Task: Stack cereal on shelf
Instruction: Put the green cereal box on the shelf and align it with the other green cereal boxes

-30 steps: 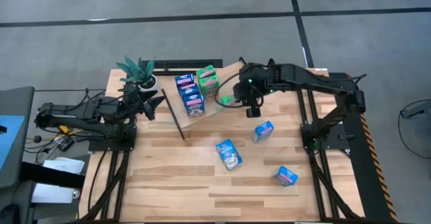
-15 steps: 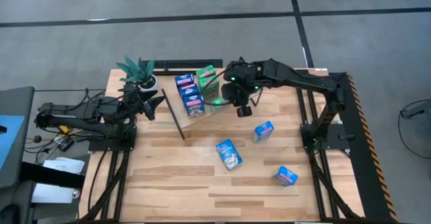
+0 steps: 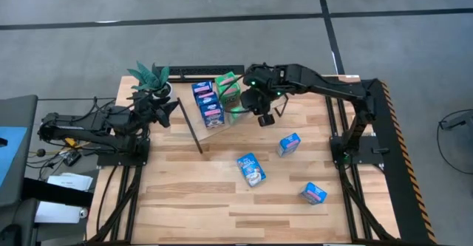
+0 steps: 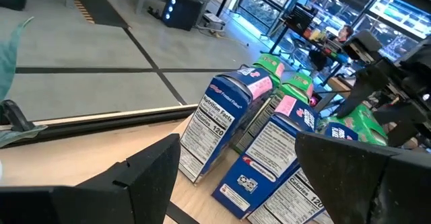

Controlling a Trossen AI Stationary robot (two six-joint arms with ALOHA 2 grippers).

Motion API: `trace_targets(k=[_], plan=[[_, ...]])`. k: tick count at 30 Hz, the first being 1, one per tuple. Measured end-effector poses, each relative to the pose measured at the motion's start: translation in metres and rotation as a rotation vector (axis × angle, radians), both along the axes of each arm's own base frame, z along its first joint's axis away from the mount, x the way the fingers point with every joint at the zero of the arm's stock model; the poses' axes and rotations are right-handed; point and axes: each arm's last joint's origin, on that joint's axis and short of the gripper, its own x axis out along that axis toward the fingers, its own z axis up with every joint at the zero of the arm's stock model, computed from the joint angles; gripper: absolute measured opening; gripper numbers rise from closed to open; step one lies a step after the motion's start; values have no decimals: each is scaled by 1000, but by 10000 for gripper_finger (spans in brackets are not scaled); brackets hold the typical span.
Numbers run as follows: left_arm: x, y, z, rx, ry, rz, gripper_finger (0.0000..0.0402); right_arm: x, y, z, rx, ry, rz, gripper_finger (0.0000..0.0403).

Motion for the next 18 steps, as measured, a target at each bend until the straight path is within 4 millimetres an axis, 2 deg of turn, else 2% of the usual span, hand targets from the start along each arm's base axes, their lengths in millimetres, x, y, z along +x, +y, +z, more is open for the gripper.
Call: trace_targets(k=[6, 18], plan=[[0, 0, 0, -2, -2, 0, 283, 0, -10, -1, 8, -8, -2, 147], [-1, 1, 0, 4, -2, 38, 283, -1, -13, -1, 30, -14, 7, 154]])
